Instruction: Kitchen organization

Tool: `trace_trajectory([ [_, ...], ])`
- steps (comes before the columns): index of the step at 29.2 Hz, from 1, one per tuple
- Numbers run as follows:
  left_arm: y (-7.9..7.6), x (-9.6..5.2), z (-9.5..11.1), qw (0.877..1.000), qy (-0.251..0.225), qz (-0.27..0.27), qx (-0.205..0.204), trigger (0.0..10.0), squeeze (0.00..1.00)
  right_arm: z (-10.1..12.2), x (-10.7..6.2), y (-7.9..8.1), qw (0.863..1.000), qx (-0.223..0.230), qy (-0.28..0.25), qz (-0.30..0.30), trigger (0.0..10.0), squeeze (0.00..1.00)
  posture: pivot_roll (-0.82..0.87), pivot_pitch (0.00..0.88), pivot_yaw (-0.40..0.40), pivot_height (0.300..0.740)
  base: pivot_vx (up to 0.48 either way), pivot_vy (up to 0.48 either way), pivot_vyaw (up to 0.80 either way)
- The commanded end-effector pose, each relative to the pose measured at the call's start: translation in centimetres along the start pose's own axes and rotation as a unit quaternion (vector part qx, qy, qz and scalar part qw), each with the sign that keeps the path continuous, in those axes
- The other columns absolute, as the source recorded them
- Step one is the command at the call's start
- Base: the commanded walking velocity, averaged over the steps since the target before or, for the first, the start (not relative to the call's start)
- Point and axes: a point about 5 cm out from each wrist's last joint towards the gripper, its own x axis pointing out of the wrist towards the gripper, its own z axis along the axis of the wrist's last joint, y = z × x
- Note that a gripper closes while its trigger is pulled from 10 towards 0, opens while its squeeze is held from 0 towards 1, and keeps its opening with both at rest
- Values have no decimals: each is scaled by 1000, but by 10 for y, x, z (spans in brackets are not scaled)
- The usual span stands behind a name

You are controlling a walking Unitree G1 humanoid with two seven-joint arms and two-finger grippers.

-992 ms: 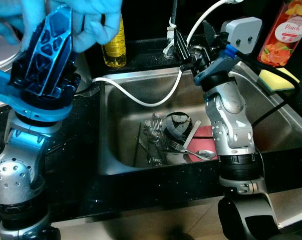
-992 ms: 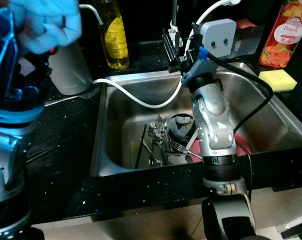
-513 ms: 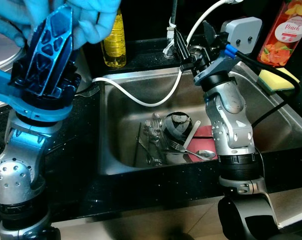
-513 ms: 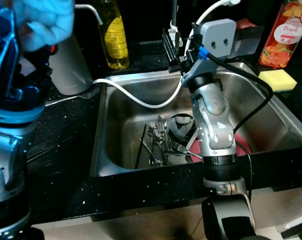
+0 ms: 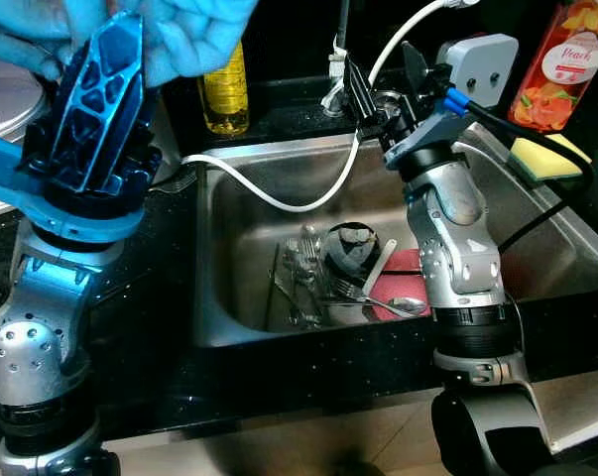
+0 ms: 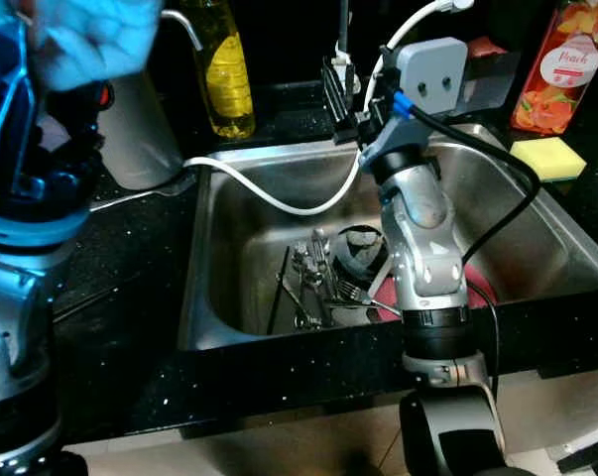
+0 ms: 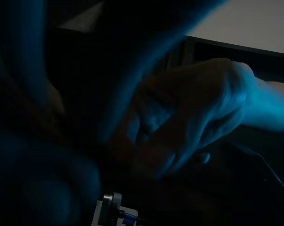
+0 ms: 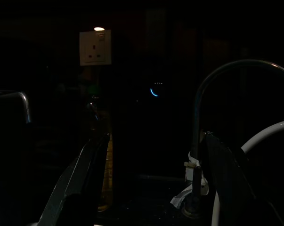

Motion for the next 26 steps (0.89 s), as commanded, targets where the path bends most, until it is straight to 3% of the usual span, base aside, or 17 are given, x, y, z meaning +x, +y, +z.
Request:
trace_trajectory([
  [1,-1,0,0,1000,10,0,8,10000,0,-3,0,0,1000,1,3,-1,10000,0,-63,0,71,740,0,0,0],
  [26,0,1,-1,1000,12,1,8,10000,0,-3,0,1,1000,1,4,-2,10000,0,-63,0,72,740,0,0,0],
])
